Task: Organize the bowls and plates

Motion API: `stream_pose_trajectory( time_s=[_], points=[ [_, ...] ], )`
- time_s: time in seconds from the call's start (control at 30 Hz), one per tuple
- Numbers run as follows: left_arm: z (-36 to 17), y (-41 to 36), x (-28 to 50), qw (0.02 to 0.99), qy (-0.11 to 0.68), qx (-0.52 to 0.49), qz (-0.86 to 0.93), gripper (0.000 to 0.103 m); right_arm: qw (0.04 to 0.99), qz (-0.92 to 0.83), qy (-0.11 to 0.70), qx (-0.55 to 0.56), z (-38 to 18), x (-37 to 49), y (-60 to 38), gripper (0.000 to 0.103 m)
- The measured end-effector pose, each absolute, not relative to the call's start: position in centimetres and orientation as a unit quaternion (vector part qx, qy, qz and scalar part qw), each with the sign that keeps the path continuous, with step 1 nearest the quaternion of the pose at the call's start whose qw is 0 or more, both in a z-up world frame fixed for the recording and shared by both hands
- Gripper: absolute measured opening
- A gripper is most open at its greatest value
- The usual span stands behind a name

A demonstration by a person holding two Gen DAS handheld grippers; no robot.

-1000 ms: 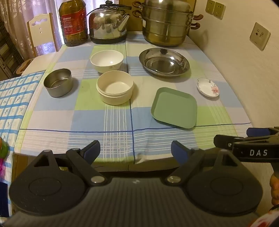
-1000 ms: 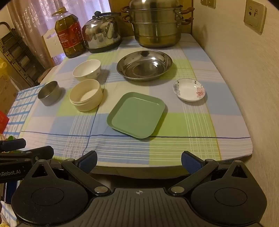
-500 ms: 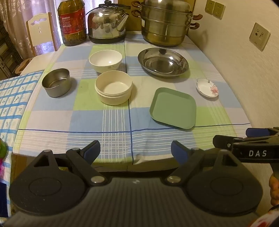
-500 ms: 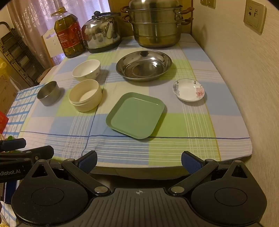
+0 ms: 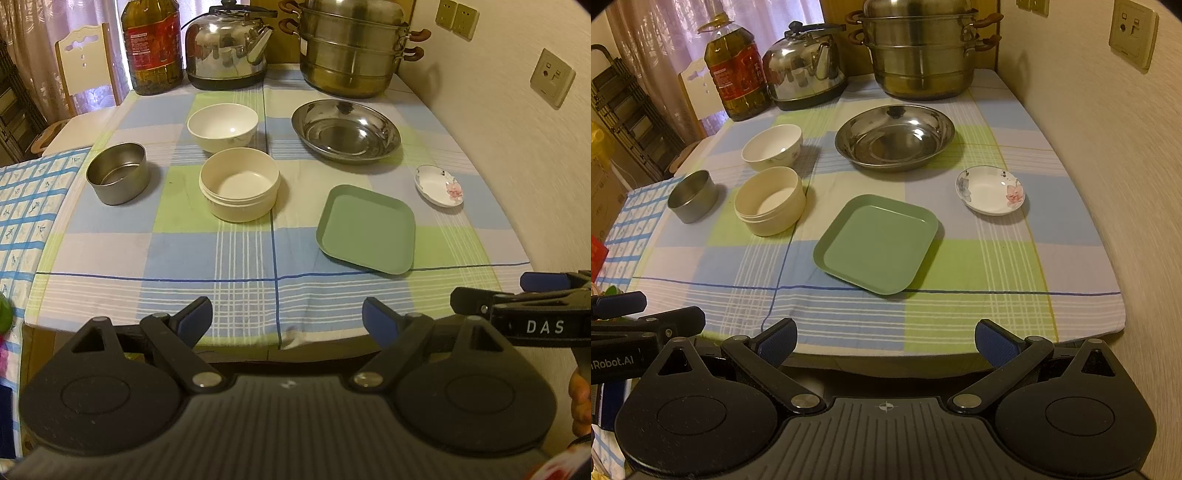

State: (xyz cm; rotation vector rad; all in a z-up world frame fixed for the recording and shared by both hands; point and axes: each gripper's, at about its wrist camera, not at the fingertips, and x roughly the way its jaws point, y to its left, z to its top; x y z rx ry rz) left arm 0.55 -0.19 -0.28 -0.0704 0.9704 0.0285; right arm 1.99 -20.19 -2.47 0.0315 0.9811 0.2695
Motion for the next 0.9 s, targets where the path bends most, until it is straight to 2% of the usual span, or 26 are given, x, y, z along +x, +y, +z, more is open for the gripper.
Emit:
stream_pose_trajectory(
  time_s=[0.9],
  points=[
    [-0.62, -0.37, 0.88, 0.883, 0.469, -0.034, 0.013, 0.087, 0.873, 0.128, 0.471, 0.014, -2.81, 2.44, -20.46, 0.102]
  ],
)
